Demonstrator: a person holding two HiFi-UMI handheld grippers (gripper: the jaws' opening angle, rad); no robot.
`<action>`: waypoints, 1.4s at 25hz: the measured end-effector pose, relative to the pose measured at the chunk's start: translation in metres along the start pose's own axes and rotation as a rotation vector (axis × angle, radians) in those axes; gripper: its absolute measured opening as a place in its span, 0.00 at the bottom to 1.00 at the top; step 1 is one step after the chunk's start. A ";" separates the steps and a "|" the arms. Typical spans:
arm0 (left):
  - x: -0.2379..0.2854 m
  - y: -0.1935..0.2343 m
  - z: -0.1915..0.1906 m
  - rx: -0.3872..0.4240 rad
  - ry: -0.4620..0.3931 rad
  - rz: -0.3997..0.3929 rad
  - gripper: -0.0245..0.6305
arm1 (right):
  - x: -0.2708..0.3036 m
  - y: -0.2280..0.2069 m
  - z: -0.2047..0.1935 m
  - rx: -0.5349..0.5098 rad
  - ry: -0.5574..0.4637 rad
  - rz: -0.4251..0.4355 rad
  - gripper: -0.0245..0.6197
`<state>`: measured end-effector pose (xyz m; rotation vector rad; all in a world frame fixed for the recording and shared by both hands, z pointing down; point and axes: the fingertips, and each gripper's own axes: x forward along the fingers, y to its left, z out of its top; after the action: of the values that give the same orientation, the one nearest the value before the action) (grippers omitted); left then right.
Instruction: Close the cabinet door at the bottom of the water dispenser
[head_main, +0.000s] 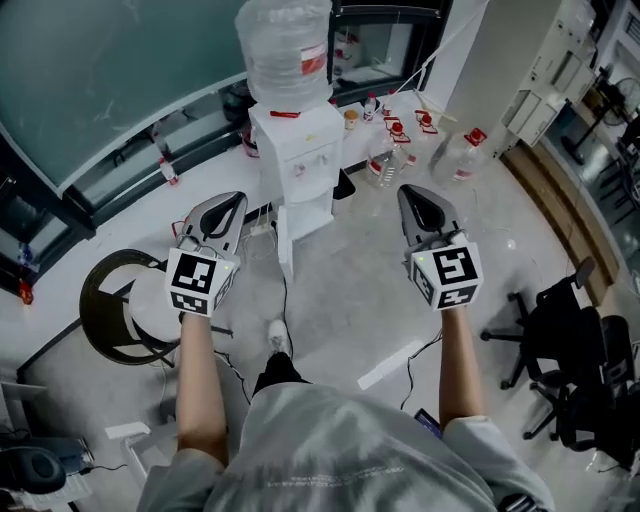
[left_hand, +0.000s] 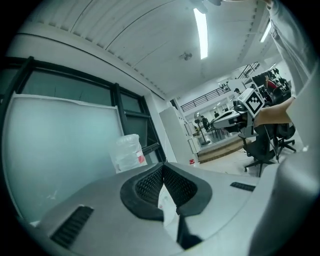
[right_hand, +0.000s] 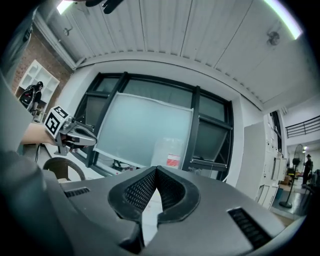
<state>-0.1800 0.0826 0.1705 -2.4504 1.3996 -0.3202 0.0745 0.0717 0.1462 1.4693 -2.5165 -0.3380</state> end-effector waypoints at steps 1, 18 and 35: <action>0.013 0.019 -0.007 0.001 0.001 -0.012 0.07 | 0.021 0.001 0.003 0.003 0.003 -0.009 0.08; 0.179 0.148 -0.218 -0.279 0.162 -0.176 0.07 | 0.241 0.012 -0.095 0.218 0.232 -0.117 0.08; 0.238 -0.078 -0.617 -0.516 0.645 -0.417 0.43 | 0.305 0.093 -0.508 0.320 0.582 0.166 0.32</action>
<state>-0.2066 -0.1768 0.7831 -3.2595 1.2784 -1.0336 -0.0008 -0.1971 0.6768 1.2084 -2.2409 0.4755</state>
